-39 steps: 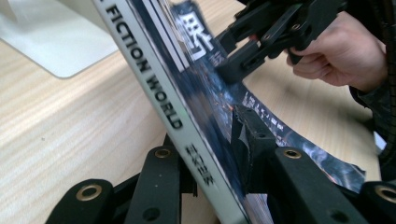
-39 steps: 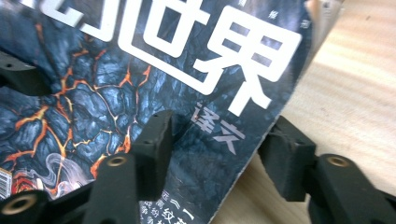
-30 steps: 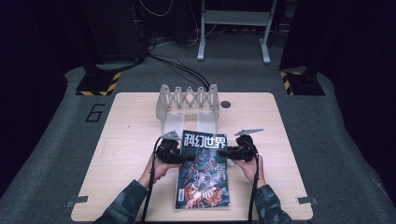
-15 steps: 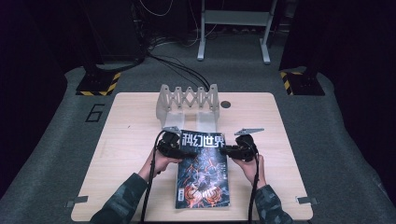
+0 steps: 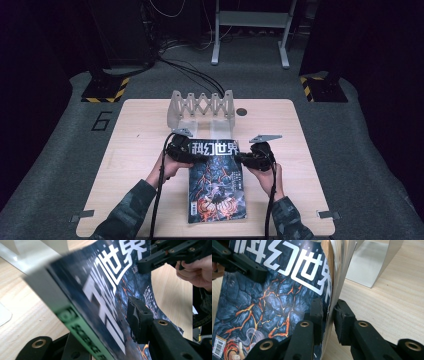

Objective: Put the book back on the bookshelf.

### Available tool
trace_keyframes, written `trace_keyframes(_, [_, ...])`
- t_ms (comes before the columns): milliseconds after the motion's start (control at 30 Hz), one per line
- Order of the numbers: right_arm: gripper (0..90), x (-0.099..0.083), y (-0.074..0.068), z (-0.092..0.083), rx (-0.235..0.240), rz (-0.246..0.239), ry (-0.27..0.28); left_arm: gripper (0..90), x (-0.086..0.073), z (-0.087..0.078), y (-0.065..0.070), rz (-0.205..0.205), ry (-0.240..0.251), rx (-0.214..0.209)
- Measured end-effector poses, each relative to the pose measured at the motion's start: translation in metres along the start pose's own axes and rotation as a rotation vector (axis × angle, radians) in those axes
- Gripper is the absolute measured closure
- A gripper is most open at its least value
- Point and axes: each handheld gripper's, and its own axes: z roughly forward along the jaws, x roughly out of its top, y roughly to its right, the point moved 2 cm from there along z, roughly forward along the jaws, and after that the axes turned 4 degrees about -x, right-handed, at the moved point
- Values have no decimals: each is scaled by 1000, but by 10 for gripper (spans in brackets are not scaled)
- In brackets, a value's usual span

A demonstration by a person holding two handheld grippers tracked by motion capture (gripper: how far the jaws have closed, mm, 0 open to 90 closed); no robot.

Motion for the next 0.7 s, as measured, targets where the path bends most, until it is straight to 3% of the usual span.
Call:
trace_keyframes(167, [786, 2, -3, -1, -13, -36, 17, 685, 4, -1, 2, 17, -20, 40])
trace_keyframes(700, [802, 13, -14, -7, -54, -85, 54, 692, 16, -6, 5, 57, -52, 48])
